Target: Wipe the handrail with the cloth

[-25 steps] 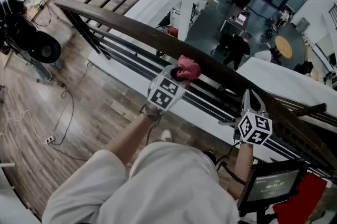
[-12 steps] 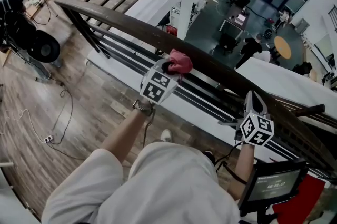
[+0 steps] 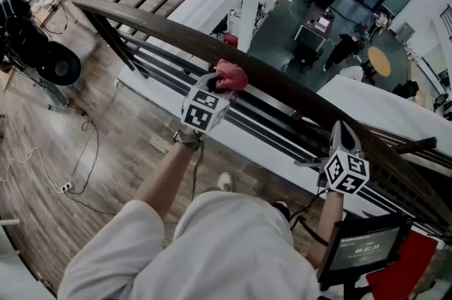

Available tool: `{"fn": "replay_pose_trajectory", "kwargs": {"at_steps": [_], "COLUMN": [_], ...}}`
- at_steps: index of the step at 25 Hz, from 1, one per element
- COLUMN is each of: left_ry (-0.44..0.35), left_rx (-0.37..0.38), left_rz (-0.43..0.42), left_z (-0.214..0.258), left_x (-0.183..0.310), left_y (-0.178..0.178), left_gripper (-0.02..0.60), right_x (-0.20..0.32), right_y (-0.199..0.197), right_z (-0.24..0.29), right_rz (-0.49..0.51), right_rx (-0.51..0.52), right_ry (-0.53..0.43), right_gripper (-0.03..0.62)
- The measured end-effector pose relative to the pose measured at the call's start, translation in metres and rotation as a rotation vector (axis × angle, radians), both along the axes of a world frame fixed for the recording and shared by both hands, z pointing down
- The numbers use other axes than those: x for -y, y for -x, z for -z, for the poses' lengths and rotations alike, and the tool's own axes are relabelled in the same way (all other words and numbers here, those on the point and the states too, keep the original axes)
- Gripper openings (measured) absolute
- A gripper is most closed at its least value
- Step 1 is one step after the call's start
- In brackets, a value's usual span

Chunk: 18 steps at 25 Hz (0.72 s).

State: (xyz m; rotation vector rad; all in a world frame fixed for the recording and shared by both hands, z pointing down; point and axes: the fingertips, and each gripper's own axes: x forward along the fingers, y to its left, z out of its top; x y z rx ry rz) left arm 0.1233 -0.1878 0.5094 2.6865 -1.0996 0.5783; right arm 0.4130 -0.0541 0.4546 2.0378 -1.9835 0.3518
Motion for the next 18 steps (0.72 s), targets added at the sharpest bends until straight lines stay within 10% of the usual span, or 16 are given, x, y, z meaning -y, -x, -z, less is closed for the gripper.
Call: {"fn": "replay_pose_trajectory", "kwargs": {"at_steps": [11,18], "left_ry": [0.017,-0.019], "left_rx": [-0.029,-0.147], "left_rz": [0.070,0.313], "left_z": [0.004,0.006], "left_x": [0.013,0.032], "left_y": [0.025,0.073], "left_gripper": [0.094,0.091], "right_x": [-0.003,-0.014], "right_y": [-0.006,0.004], "right_z": [0.002,0.003], "right_rz": [-0.021,-0.011], "right_rx": [-0.021,-0.091], "right_ry": [0.018,0.035], "right_gripper": [0.002,0.002]}}
